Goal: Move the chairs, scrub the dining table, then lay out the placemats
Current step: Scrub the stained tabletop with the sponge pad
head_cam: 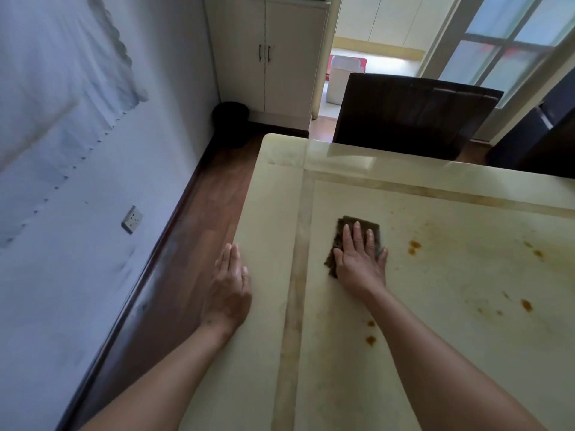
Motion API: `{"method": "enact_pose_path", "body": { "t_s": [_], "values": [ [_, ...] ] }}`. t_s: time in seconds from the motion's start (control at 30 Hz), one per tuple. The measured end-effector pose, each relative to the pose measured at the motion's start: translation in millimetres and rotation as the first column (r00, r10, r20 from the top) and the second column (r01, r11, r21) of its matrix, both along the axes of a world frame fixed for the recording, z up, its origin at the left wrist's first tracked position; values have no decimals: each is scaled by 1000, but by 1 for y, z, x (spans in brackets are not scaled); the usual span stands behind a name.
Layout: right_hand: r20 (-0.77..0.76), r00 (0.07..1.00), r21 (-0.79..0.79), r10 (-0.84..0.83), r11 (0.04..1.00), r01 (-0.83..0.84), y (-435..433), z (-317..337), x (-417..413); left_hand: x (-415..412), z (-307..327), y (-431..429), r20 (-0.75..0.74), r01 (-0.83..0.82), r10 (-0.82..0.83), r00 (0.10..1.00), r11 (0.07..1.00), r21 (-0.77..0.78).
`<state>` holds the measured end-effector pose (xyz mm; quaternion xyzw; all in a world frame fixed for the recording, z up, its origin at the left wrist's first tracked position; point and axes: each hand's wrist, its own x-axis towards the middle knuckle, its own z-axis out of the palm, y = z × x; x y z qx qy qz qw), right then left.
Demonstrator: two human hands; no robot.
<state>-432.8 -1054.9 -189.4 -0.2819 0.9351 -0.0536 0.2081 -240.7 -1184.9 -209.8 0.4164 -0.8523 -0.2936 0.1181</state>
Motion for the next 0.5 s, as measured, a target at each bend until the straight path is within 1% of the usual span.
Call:
{"method": "enact_pose_path", "body": {
  "t_s": [0.1,0.17,0.27,0.37,0.43,0.5],
  "values": [
    [25,999,-7,-28,1000,28,-11,1,15,2,0,0,45,2,-2,999,1000,6],
    [31,999,-15,13,1000,-13,-20,3,27,3,2,-2,76,30,-33,997,999,33],
    [42,994,-21,98,995,-97,-33,5,53,11,5,-8,140,110,-123,982,989,100],
    [41,982,-23,182,983,-182,-46,5,74,37,7,-3,256,189,-223,941,971,148],
    [50,972,-29,229,973,-228,-54,5,88,61,9,4,345,241,-288,893,955,174],
    [47,958,-28,282,959,-281,-58,4,106,84,10,12,390,266,-324,862,944,195]
  ]
}}
